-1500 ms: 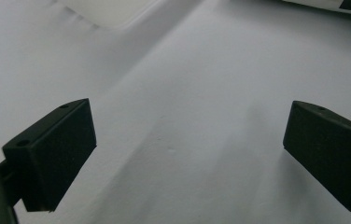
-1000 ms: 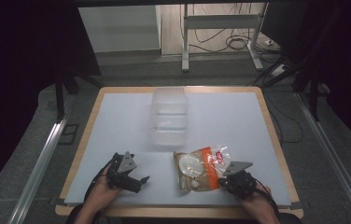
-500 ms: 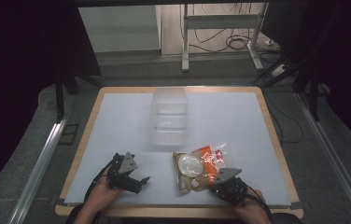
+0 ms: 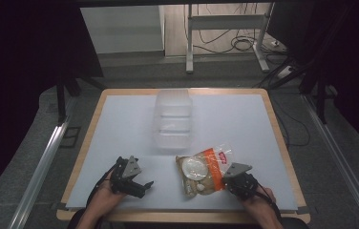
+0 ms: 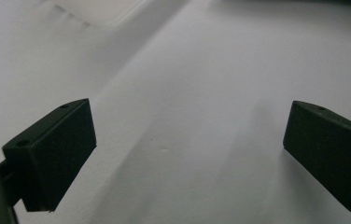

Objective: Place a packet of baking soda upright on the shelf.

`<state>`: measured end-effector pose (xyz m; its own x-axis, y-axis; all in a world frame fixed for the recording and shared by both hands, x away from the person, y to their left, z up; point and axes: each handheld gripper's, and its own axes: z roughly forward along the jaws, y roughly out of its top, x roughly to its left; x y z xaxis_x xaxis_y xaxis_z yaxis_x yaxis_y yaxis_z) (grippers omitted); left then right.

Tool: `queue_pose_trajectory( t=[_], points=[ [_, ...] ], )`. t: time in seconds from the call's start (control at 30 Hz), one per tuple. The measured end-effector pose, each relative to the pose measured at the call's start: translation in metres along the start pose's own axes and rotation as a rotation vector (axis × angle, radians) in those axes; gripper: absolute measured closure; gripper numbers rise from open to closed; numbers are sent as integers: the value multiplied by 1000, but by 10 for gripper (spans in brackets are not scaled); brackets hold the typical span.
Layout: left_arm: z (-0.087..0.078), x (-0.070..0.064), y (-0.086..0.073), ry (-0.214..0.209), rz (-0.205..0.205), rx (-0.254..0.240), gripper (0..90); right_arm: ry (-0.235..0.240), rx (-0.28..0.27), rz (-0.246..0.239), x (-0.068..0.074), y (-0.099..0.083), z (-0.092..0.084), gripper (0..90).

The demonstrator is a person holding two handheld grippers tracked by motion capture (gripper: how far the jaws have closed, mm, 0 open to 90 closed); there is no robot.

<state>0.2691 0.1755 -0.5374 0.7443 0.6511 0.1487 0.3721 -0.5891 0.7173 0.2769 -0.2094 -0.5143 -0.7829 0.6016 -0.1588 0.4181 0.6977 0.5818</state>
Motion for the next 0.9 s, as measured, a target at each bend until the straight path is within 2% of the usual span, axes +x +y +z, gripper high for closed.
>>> queue_pose_trajectory(
  t=[0.1,0.17,0.2,0.23,0.27,0.3,0.33,0.37,0.4,0.43,0.5,0.6,0.63,0.7,0.8,0.83,0.87,0.9],
  points=[
    [0,0,0,-1,-1,1,26,3,0,15,-2,0,0,887],
    [1,0,0,-2,-2,3,26,83,-18,22,2,-1,-1,886],
    [1,0,0,-2,-2,3,26,83,-18,22,2,-1,-1,886],
    [1,0,0,-2,-1,4,26,162,-29,28,10,0,0,884],
    [1,0,0,-2,-1,4,26,162,-29,28,10,0,0,884],
    [1,0,0,-2,-3,6,26,180,-31,-15,23,4,2,885],
    [1,0,0,-2,-3,6,26,161,-22,-53,28,7,2,885],
    [1,0,0,-2,-3,5,26,188,-19,-74,31,9,2,883],
    [0,0,0,-1,0,5,26,238,-25,-64,33,10,3,883],
    [0,0,0,0,-3,5,26,242,-24,-67,37,9,4,884],
    [0,0,-1,-1,-4,5,26,214,-14,-102,42,11,1,883],
    [0,0,-1,1,-2,6,26,194,11,-112,42,8,-3,883],
    [0,0,-1,2,-2,4,26,172,22,-111,40,6,-6,882],
    [0,0,-1,1,1,3,26,173,31,-88,34,-2,-12,882],
    [0,0,-1,1,-1,7,27,116,48,-78,23,-13,-20,881],
    [0,-1,-1,2,0,7,27,116,48,-78,23,-13,-20,881],
    [0,-1,0,2,6,5,27,79,58,-66,16,-18,-23,881],
    [0,-1,0,2,6,6,27,63,61,-64,14,-20,-24,881]
  ],
)
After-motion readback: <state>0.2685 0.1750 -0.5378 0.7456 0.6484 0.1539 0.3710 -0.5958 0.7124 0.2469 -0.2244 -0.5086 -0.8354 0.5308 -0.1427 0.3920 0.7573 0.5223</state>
